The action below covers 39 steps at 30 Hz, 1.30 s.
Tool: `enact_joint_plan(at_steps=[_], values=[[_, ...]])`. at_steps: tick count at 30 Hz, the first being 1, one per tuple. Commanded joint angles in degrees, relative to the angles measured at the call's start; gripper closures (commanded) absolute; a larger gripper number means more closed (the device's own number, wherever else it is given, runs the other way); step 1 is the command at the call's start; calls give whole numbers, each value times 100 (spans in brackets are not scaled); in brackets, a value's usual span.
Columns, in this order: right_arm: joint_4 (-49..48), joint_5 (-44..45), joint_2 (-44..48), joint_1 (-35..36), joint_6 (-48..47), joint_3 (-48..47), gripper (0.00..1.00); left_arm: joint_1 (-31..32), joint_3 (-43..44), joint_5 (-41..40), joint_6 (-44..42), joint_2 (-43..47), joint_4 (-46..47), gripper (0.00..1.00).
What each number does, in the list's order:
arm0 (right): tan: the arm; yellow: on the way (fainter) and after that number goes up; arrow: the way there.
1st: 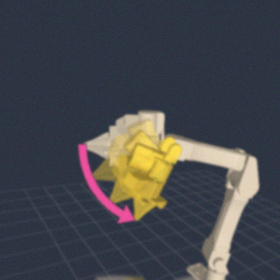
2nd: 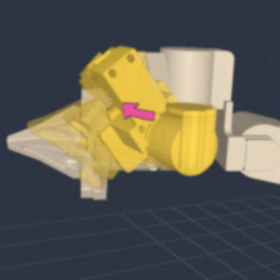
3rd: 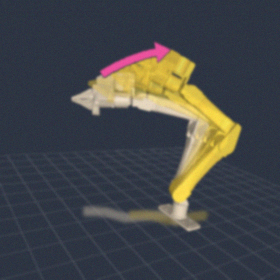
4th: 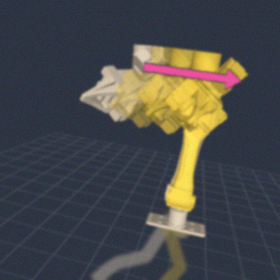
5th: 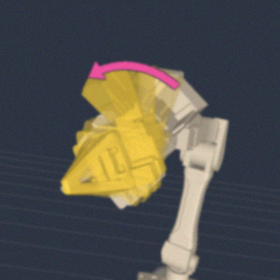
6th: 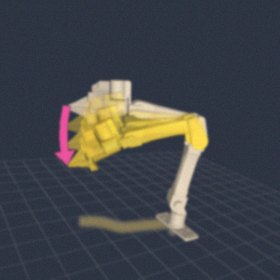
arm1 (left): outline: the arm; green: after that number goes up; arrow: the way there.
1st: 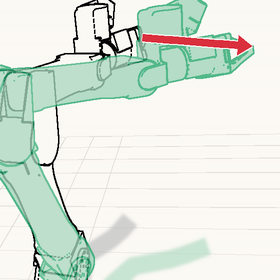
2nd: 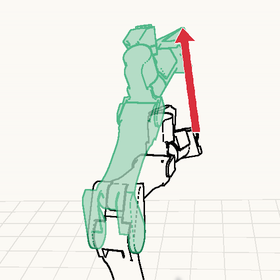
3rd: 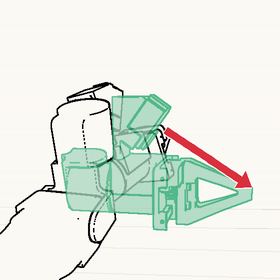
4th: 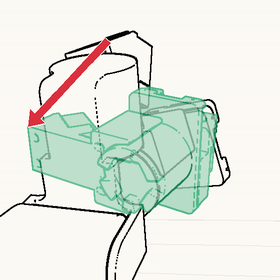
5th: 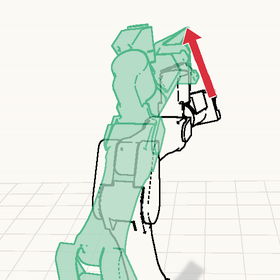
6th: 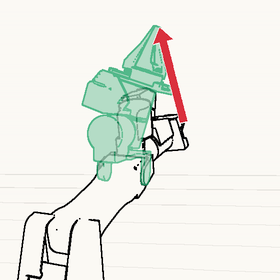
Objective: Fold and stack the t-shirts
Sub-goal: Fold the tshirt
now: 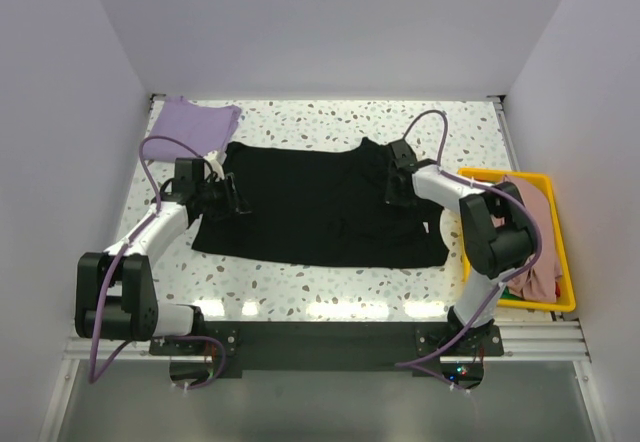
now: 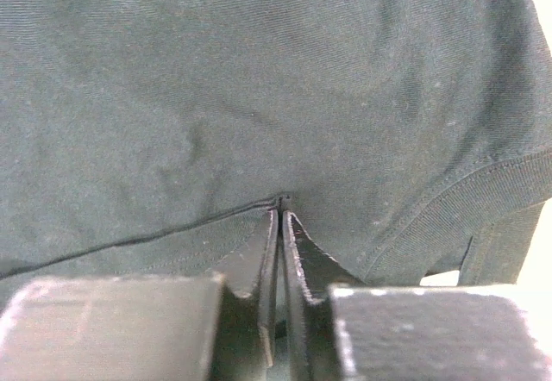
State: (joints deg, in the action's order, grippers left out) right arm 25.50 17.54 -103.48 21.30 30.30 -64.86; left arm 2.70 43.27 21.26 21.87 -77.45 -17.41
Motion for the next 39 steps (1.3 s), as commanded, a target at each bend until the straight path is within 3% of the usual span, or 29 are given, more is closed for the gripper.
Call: enact_joint_plan(at_steps=[1,24,39], values=[[-36,-23,390,-29,-16,-97,95,38,-2,72,-113,-16,133,56],[149,391,592,-29,-587,-905,99,38,-2,54,-113,-33,115,56],[-475,-312,698,154,-815,-888,98,38,-2,37,-104,-42,106,56]])
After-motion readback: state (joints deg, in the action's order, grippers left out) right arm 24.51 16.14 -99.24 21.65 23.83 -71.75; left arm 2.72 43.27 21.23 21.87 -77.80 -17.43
